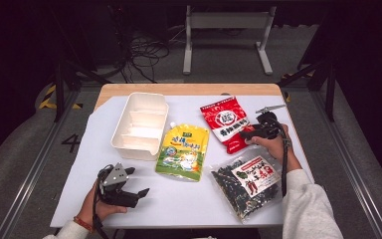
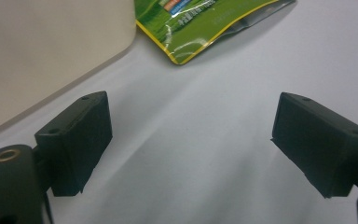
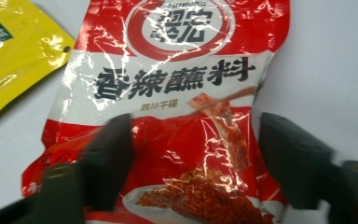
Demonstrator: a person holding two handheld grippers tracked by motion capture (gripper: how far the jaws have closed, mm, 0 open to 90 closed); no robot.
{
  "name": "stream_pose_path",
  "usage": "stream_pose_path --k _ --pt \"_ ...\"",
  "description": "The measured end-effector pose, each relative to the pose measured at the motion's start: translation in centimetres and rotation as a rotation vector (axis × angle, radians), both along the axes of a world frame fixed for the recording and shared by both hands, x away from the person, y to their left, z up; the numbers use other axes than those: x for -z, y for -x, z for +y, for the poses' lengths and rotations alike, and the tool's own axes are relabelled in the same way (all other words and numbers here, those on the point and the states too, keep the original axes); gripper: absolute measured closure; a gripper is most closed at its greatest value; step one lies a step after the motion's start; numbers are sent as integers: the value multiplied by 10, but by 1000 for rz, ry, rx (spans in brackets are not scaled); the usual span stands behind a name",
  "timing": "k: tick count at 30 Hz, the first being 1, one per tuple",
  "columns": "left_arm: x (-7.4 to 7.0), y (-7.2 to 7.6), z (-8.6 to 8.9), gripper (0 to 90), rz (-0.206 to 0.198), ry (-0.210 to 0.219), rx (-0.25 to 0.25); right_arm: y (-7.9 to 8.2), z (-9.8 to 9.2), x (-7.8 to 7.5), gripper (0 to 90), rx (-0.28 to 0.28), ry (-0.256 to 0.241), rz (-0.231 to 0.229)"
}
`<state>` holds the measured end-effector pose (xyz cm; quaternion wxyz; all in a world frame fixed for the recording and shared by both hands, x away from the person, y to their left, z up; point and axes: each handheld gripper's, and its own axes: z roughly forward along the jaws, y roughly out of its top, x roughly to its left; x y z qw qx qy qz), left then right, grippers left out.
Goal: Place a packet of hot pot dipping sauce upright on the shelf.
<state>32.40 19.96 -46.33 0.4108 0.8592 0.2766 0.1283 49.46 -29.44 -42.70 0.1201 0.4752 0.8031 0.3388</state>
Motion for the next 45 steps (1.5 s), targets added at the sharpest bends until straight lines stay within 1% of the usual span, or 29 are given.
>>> stream_pose_path --k 3,4,7,10,12,15,16,17,20,21,22,24,26,29,30,31,34,37,39,41,42,43,45 --pt "0 0 -1 163 9 4 15 0 -2 1 447 -20 -23 24" --pt "0 0 -1 166 13 7 15 1 -4 1 484 -24 -30 27" --pt "0 -1 -1 180 16 7 18 1 -4 0 533 -45 -29 36" --pt "0 -2 -2 181 19 -4 17 3 -2 -2 598 -63 -15 31" --pt "0 -3 -2 178 31 6 13 4 -2 -4 669 -72 -11 23" --pt "0 -5 -1 176 40 22 13 6 -1 -5 703 -72 -3 14" --pt "0 -5 -1 178 43 28 18 7 0 -6 724 -72 -1 3" --pt "0 -6 0 183 49 44 25 8 0 -6 739 -74 -5 -6" --pt "-1 -7 2 191 59 61 25 12 3 -7 759 -88 -44 -24" --pt "-2 -7 2 191 58 66 22 14 5 -7 762 -98 -49 -28" --pt "-2 -7 2 191 61 70 23 16 8 -8 766 -103 -46 -43" --pt "-3 -7 2 191 63 71 23 19 12 -10 774 -104 -53 -64" --pt "-3 -6 1 191 67 77 23 24 14 -15 781 -103 -63 -94" --pt "-5 -6 0 189 61 73 27 35 17 -22 787 -119 -91 -132" --pt "-5 -6 -1 189 74 85 30 37 17 -23 787 -117 -97 -140" --pt "-5 -5 -3 189 79 87 32 41 17 -25 788 -121 -110 -150" --pt "-8 -4 -8 188 84 99 55 50 17 -27 789 -120 -130 -176" --pt "-13 -3 -16 187 88 119 75 60 18 -31 790 -140 -162 -191" --pt "-16 -2 -21 187 88 125 86 68 21 -35 791 -150 -165 -207" --pt "-19 -3 -27 169 74 136 93 78 25 -38 791 -173 -174 -225" --pt "-20 -4 -30 167 61 142 86 81 26 -40 791 -177 -176 -229" --pt "-21 -5 -32 160 61 154 88 86 28 -42 791 -184 -179 -242" --pt "-23 -8 -39 155 83 182 100 96 32 -44 791 -196 -187 -255"
